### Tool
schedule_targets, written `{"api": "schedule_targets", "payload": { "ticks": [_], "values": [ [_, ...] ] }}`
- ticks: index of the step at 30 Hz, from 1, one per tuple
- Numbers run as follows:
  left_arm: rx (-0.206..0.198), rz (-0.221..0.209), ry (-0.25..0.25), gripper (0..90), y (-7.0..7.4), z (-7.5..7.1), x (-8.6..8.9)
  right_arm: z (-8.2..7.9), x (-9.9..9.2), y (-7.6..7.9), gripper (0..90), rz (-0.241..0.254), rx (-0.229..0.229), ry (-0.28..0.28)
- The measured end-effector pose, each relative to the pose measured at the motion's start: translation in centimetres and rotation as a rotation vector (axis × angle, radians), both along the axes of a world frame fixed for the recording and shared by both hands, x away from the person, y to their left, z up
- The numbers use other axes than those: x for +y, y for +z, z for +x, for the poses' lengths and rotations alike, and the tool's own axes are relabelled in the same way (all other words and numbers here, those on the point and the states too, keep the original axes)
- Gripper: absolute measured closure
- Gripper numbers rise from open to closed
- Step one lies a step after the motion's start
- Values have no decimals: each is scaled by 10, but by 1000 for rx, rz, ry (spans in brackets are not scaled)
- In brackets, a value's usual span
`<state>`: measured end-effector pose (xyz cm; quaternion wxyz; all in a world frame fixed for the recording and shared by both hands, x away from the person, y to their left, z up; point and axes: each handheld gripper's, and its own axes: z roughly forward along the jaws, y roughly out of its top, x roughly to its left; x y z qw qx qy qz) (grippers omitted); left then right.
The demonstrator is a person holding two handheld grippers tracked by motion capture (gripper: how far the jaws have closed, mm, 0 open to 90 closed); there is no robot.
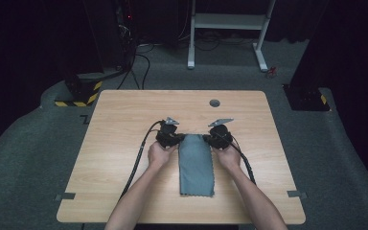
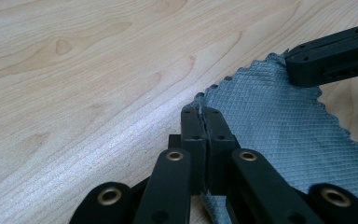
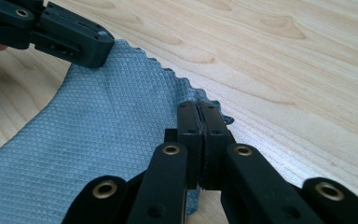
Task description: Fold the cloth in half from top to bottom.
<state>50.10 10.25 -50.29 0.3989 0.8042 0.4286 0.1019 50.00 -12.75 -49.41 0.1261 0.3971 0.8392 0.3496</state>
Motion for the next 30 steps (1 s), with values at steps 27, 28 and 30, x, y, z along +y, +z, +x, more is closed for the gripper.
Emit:
{"api": "schedule_targets", "payload": {
  "ticks": [27,28,30],
  "values": [
    [-12,-70,-14,892,17,6,7,3,-3,24,898,13,-20,0],
    [-16,-67,-14,892,17,7,7,4,-3,25,898,11,-21,5],
    [-16,-44,-16,892,20,9,7,4,-2,27,898,14,-23,2]
  ]
}}
